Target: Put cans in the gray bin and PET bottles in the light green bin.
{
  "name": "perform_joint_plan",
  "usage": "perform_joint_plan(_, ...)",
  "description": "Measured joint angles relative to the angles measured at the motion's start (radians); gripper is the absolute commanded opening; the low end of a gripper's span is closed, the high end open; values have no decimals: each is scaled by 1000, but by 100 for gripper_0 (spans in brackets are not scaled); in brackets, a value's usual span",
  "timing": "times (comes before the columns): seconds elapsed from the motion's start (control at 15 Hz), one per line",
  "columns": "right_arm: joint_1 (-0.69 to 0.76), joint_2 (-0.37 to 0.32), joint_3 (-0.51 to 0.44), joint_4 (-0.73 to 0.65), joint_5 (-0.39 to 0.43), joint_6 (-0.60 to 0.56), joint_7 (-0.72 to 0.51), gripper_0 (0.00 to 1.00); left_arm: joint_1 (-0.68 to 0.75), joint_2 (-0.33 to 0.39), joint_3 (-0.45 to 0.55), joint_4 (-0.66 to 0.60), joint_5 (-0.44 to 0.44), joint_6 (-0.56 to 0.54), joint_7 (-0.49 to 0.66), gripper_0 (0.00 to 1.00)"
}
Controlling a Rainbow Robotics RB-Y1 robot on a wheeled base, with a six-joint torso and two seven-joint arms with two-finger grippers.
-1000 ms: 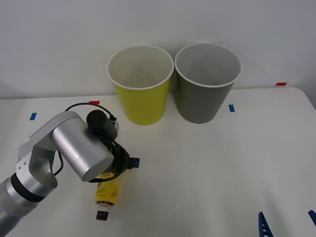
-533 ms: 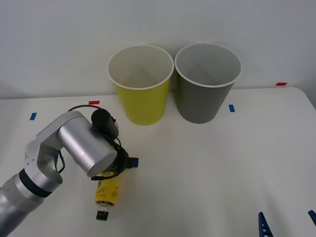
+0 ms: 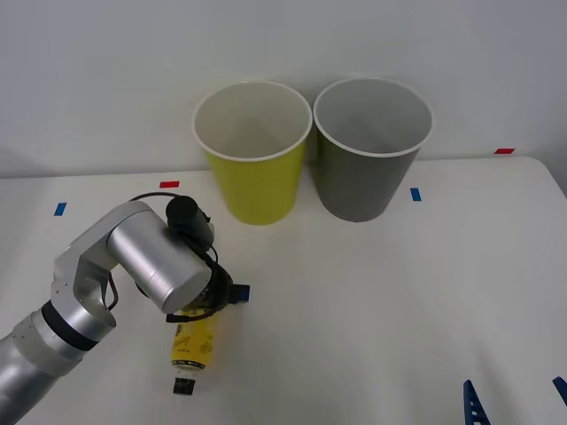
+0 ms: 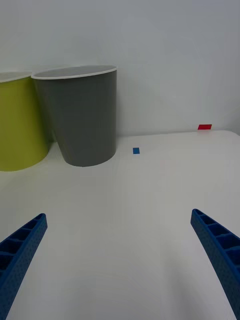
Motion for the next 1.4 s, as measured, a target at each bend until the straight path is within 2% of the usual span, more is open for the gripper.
perform_joint_plan(0.07,0,0,0,0,0,0,0,100,0,1,0,1,2,0,-4,100)
perform_joint_plan(0.13,0,0,0,0,0,0,0,100,0,2,0,1,3,0,-7,91)
perform_joint_plan(0.2,0,0,0,0,0,0,0,100,0,2,-1,1,4,0,-11,25)
perform_joint_plan(0.27,0,0,0,0,0,0,0,100,1,2,0,1,5,0,-16,0)
perform_joint_plan(1.07,0,0,0,0,0,0,0,100,2,12,-1,-4,19,16,-83,0)
perform_joint_plan(1.4,0,0,0,0,0,0,0,100,33,58,0,-118,8,20,-116,0)
